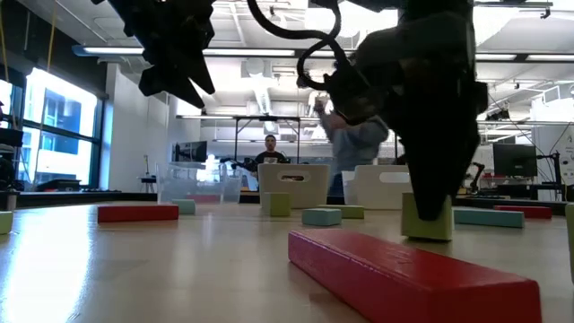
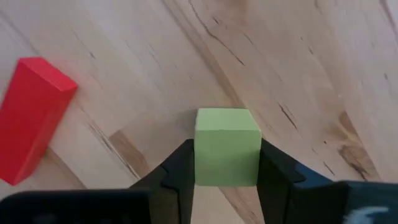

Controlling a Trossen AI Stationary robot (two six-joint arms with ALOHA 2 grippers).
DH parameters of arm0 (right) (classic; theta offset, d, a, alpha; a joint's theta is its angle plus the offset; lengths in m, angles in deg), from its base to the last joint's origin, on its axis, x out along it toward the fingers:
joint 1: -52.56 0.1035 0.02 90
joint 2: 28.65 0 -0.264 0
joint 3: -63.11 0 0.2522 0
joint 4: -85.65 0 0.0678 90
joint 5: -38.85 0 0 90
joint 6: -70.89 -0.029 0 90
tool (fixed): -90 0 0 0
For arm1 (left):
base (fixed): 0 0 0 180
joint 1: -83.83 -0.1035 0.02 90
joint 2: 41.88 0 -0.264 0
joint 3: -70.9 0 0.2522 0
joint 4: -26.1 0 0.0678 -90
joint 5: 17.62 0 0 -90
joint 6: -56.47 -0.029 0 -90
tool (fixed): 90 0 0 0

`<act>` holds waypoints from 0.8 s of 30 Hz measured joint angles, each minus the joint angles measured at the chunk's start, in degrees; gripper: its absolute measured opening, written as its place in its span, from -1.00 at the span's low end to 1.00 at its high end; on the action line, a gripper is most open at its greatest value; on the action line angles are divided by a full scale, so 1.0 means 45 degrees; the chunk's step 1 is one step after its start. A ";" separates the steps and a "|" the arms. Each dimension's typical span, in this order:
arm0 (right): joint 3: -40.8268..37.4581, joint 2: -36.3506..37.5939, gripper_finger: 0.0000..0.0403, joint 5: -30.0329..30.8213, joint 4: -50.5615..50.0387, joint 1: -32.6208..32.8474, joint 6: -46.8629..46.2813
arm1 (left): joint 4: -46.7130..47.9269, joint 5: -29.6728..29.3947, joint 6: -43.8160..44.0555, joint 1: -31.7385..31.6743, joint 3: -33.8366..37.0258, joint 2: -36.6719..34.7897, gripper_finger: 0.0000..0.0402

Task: Sort & place blocks by color
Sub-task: Put the green block into the gray bin

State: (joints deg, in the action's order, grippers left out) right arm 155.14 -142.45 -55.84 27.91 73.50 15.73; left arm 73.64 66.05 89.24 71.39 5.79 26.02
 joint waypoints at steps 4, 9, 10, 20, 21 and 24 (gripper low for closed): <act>-0.0003 0.0405 -0.48 0.0017 0.0084 -0.0455 0.0101 | 0.0167 -0.0112 -0.0128 -0.0273 0.0000 0.0000 -0.07; -0.0003 0.1019 -0.48 0.0027 0.0450 -0.1342 0.0509 | 0.0223 -0.0132 -0.0656 -0.0868 0.0000 0.0000 -0.07; -0.0003 0.1161 -0.48 0.0029 0.0660 -0.1540 0.0625 | 0.0228 -0.0132 -0.0833 -0.0998 0.0000 0.0000 -0.07; -0.0003 0.2297 -0.48 0.0136 0.2635 -0.3813 0.1837 | 0.0204 -0.0127 -0.2483 -0.2379 0.0000 0.0000 -0.07; -0.0003 0.2355 -0.48 0.0156 0.2857 -0.4044 0.2009 | 0.0201 -0.0122 -0.2621 -0.2502 0.0000 0.0000 -0.07; -0.0003 0.2521 -0.48 0.0255 0.3537 -0.4699 0.2516 | 0.0177 -0.0122 -0.2985 -0.2815 0.0000 0.0000 -0.07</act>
State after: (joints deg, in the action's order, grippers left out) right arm 155.13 -131.11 -54.69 43.83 52.35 27.05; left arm 74.44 65.50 75.81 58.73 5.79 26.02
